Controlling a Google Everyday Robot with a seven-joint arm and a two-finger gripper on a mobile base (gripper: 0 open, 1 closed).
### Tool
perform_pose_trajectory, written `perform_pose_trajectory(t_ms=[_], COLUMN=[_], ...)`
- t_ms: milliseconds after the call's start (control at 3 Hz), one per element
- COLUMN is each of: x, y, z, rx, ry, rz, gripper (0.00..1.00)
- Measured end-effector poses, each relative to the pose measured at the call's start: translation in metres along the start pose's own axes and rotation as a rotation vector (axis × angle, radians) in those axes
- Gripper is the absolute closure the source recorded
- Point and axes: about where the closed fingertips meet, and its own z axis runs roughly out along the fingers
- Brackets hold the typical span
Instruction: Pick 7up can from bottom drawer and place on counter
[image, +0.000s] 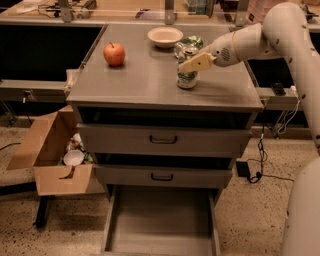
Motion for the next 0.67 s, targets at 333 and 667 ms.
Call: perform_pose_trajectory(t_ms=[333,667], x=[0.0,-0.009], y=[0.0,0.005], z=[0.0,-0.017], rx=[0.0,-0.015], ry=[0.0,-0.056], rz=[0.0,0.004], gripper=[0.0,0.0])
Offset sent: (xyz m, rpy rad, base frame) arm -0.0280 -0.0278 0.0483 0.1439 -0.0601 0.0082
